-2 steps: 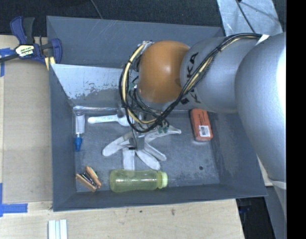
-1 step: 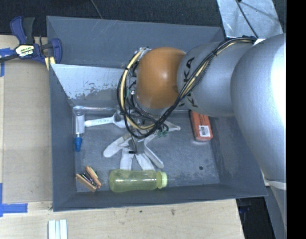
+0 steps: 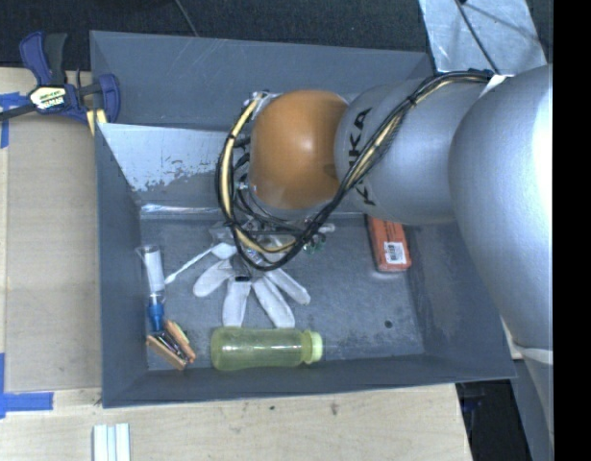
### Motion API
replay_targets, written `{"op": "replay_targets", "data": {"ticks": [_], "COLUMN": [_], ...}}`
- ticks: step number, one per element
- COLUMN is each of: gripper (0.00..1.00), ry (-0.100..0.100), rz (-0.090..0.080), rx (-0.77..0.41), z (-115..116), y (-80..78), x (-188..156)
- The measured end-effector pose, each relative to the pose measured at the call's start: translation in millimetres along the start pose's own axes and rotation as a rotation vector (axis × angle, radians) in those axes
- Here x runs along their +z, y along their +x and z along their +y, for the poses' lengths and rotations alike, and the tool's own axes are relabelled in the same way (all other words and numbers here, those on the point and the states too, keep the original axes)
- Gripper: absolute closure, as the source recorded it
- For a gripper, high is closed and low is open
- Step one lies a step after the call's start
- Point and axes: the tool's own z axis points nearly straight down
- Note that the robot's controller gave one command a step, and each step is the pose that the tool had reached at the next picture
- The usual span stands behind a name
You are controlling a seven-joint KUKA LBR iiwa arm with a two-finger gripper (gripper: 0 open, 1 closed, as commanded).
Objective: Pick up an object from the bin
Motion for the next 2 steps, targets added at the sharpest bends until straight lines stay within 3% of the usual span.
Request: {"op": "replay_targets", "data": {"ticks": [1, 2], "gripper": [1.0, 1.0], "ry": [0.0, -0.006], "rz": [0.0, 0.018], "rx": [0.001, -0.044], "z": [0, 29], "y": [-0.1, 5.1], "x": [0, -124]}}
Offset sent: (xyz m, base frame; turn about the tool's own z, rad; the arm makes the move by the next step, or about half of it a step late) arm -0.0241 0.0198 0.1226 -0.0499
